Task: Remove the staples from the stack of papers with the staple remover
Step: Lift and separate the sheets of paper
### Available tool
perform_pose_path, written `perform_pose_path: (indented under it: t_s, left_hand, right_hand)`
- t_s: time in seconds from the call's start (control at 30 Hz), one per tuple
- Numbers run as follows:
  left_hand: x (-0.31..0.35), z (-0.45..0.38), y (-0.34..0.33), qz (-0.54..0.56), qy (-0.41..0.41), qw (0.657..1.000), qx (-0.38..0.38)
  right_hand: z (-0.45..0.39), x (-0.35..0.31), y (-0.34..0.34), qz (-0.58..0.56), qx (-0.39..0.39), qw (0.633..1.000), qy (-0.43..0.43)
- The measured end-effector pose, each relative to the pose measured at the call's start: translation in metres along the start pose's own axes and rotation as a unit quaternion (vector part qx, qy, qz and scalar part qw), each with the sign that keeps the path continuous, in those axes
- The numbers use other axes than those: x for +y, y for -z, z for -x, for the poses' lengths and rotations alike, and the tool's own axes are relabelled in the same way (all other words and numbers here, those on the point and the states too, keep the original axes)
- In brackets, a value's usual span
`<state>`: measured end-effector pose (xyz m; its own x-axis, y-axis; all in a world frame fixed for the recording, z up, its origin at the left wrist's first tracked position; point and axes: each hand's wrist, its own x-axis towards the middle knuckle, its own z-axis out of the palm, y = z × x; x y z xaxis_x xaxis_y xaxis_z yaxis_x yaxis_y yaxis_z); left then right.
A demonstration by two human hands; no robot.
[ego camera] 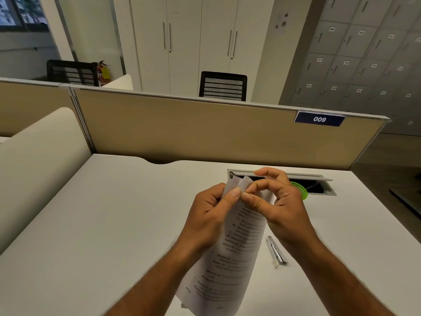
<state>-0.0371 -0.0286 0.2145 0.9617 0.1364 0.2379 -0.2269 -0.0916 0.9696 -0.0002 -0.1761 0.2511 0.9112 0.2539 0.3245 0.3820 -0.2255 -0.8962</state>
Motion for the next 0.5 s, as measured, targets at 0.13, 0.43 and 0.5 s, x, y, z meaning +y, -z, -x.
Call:
perform_pose_path:
  t_s: [0.13,0.43,0.5]
  left_hand:
    - [-0.0014,-0.0002,-0.0021,-0.01,-0.011,1.0,0.012]
    - [-0.0026,0.0036,-0.0069,-0.096,-0.083,0.989,0.078]
    - [-0.0027,0.0037,-0.0064,-0.125,-0.105,0.983,0.086]
  right_hand:
    - [-0.0013,-0.0013,0.0012,0.009,0.0,1.0,0.001]
    - [-0.0005,-0.0053,-0.0016,0.126,0.056,0.988,0.069]
    - [0.0013,-0.0061,-0.0032,0.151,0.068,0.983,0.081]
